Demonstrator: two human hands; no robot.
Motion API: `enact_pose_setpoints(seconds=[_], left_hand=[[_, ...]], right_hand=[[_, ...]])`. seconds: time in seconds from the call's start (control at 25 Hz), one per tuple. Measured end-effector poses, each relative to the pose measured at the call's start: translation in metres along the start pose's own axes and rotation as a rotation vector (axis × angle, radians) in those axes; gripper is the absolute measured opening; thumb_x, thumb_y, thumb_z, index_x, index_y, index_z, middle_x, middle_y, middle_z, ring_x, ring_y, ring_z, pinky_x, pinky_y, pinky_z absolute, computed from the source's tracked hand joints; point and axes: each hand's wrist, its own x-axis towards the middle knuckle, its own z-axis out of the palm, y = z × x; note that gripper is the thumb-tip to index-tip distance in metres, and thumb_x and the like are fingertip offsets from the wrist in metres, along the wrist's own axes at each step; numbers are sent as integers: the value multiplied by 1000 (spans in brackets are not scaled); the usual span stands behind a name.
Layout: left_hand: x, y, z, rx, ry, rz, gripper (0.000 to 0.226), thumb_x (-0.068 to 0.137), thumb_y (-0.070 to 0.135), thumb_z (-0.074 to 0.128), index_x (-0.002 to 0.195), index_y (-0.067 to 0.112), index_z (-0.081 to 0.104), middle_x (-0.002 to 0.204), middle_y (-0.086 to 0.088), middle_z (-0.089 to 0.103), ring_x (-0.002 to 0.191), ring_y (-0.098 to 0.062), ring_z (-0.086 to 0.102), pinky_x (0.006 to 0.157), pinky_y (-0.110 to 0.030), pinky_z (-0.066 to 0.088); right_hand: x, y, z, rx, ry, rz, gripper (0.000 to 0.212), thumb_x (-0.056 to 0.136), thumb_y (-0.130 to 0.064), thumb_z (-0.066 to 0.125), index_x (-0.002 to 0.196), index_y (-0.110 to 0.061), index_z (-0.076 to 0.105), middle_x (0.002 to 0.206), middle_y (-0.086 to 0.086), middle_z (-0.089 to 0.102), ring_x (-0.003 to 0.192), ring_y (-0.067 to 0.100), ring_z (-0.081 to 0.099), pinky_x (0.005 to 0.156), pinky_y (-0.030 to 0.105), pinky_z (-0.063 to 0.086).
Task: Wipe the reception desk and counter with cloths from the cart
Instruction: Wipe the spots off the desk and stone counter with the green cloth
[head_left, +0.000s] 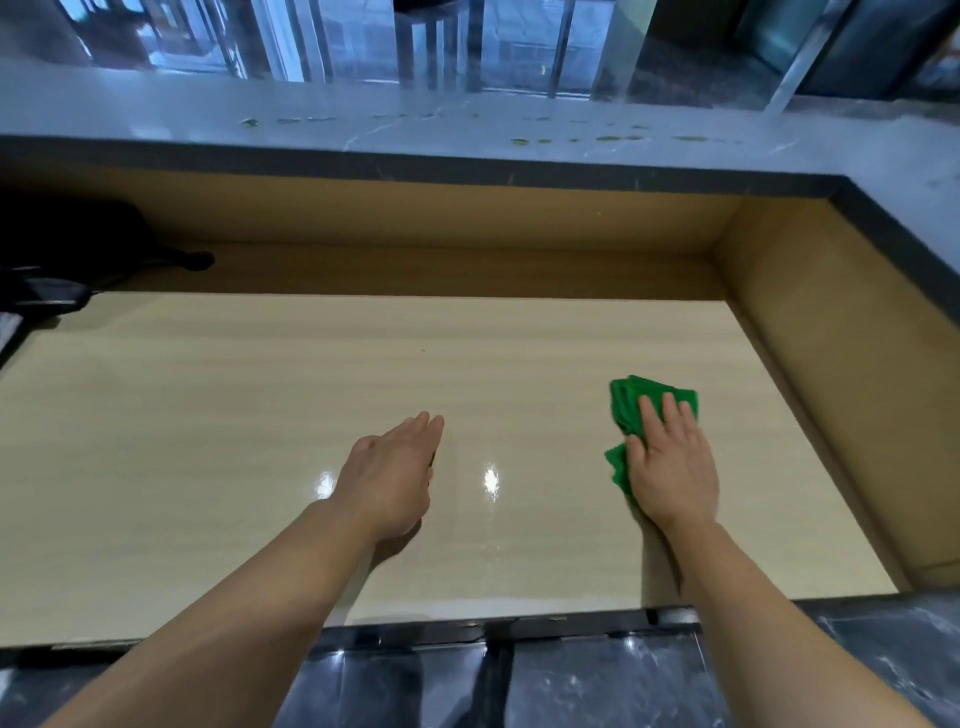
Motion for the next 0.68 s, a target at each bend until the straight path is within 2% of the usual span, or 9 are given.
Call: enact_pose_setpoints(seconds=[0.16,0.28,0.44,0.56,0.68], left_hand=[[14,1,-7,-27,1,-60,44,97,10,37,140,16,33,143,0,39,136,-15,32,104,-32,28],[14,-3,-9,-52,10,-123,41,97,12,38,138,16,35,143,0,40,136,-17,34,104,-33,30],[1,-17,-12,-64,29,-190,44,97,15,40,140,18,33,148,1,37,137,-18,35,104,-33,31],[-12,-28,-13,-55,36,-254,48,96,16,41,144,17,31,151,0,35,139,-17,32,105,-33,32],[-26,-34,-16,-66,30,-327,54,96,17,42,148,18,28,154,-1,32,141,-17,30,109,-34,31]], right_hand=[[48,-12,-2,10,48,201,57,101,-27,33,154,-13,18,161,15,13,148,33,9,119,42,14],[75,-61,3,43,10,186,57,102,-27,31,155,-13,15,161,15,9,148,34,5,121,43,9],[78,-150,16,72,-31,-84,60,101,-24,37,155,-13,14,162,13,7,149,31,3,121,42,8],[48,-217,27,128,-95,-385,67,97,-24,50,155,-15,16,162,11,7,150,27,2,122,39,4],[11,-252,34,157,-209,-696,64,96,-16,51,153,-16,23,162,10,9,150,26,3,122,37,3]])
